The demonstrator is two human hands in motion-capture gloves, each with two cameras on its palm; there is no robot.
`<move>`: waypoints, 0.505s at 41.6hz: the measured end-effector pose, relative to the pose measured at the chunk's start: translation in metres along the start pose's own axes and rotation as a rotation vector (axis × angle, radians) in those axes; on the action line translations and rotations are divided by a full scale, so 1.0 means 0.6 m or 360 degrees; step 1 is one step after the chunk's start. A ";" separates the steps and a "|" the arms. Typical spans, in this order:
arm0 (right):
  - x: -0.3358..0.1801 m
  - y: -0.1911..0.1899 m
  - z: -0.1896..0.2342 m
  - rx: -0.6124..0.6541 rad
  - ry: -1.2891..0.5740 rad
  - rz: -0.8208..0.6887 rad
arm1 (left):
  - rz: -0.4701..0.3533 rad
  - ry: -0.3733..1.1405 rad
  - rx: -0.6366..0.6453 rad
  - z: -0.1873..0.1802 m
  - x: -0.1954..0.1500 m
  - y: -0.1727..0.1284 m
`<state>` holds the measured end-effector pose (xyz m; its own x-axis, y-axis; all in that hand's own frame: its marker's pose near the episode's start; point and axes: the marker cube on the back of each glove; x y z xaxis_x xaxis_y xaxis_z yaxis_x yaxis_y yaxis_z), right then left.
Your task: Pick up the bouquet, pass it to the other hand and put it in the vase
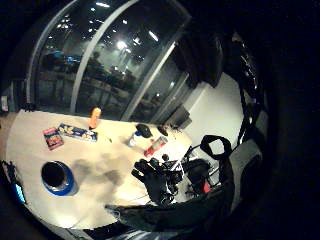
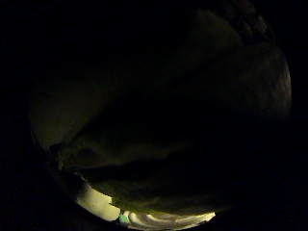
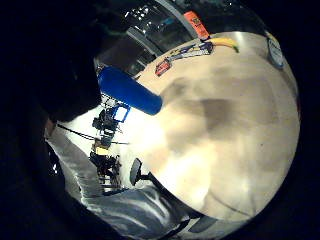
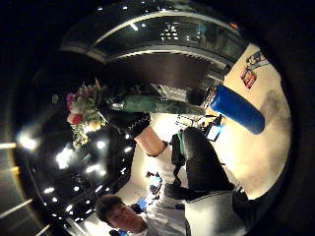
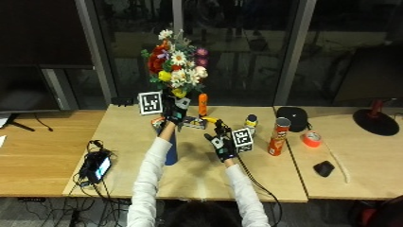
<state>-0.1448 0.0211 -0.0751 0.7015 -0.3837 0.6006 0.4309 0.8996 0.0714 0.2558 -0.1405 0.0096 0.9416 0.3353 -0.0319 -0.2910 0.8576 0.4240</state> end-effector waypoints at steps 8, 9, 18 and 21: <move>0.011 -0.036 -0.039 0.0038 0.0130 0.0197 | -0.0018 -0.0071 0.0182 -0.067 -0.010 -0.064; 0.014 -0.040 -0.045 0.0041 0.0140 0.0212 | -0.0030 -0.0100 0.0208 -0.075 -0.017 -0.071; 0.015 -0.037 -0.066 0.0048 0.0168 0.0269 | -0.0018 -0.0039 0.0327 -0.105 -0.055 -0.100; 0.019 -0.034 -0.070 0.0047 0.0178 0.0288 | -0.0041 -0.0034 0.0334 -0.108 -0.073 -0.098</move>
<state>-0.1220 -0.0100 -0.1031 0.8252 -0.2347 0.5138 0.2767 0.9609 -0.0055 0.2208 -0.1802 -0.0727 0.9522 0.3042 -0.0270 -0.2273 0.7651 0.6024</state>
